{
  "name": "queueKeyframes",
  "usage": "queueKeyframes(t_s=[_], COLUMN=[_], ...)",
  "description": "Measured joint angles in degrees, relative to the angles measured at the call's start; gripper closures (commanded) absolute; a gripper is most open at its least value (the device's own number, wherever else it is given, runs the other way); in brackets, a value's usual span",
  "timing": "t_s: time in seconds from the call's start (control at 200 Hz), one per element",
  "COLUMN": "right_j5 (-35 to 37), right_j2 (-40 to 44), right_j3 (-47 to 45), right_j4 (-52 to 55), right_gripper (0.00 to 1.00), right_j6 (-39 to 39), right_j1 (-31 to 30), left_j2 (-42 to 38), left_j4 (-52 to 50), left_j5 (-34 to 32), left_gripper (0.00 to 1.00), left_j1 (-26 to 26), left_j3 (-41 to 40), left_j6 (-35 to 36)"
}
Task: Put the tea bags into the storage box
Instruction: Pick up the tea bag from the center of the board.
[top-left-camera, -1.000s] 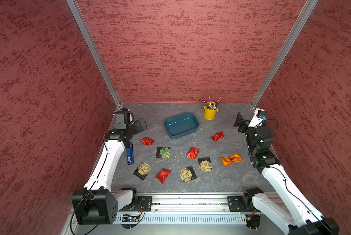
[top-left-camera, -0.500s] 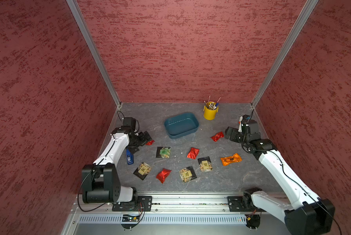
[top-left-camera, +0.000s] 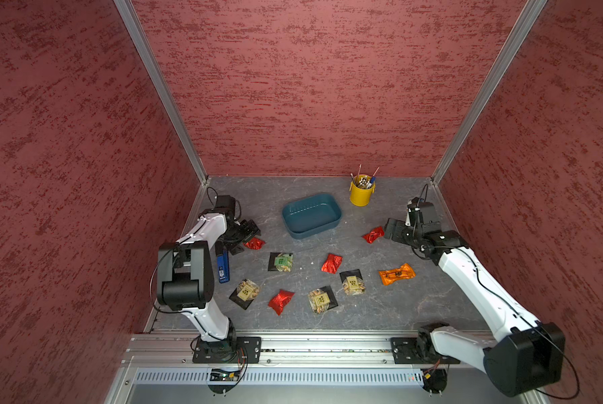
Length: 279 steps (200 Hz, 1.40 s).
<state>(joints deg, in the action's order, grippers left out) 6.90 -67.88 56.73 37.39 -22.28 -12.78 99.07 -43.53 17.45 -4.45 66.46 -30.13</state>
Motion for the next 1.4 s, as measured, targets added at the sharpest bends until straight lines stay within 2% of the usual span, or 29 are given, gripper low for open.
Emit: queueKeyframes(t_s=[0.17,0.391,0.591,0.887,1.192,1.398], right_j5=[0.2,0.2,0.1,-0.2,-3.3,-5.3], right_j2=[-1.8,-7.8,-12.8,-15.1,-23.3,-25.8], right_j3=[0.0,1.4,3.5,3.6,4.9,7.6], right_j4=[-0.2,-0.5,-0.8,-1.5,-2.1,-3.1], right_gripper=[0.01,0.02,0.02,0.01,0.01,0.01], right_j6=[0.0,-0.1,-0.4,-0.5,-4.3,-6.7], right_j1=[0.0,0.0,0.0,0.0,0.8,0.9], left_j2=[3.3,5.0,6.6,7.2,5.4,1.9], left_j4=[0.4,0.6,0.5,0.9,-1.3,-5.6], left_j5=[-0.2,-0.2,-0.6,0.7,0.7,1.2], left_gripper=[0.15,0.23,0.33,0.46,0.49,0.51], left_j1=[0.0,0.0,0.4,0.6,1.7,4.8], left_j3=[1.5,2.1,2.2,2.2,2.8,11.9], left_j6=[0.1,0.7,1.9,1.9,2.8,3.2])
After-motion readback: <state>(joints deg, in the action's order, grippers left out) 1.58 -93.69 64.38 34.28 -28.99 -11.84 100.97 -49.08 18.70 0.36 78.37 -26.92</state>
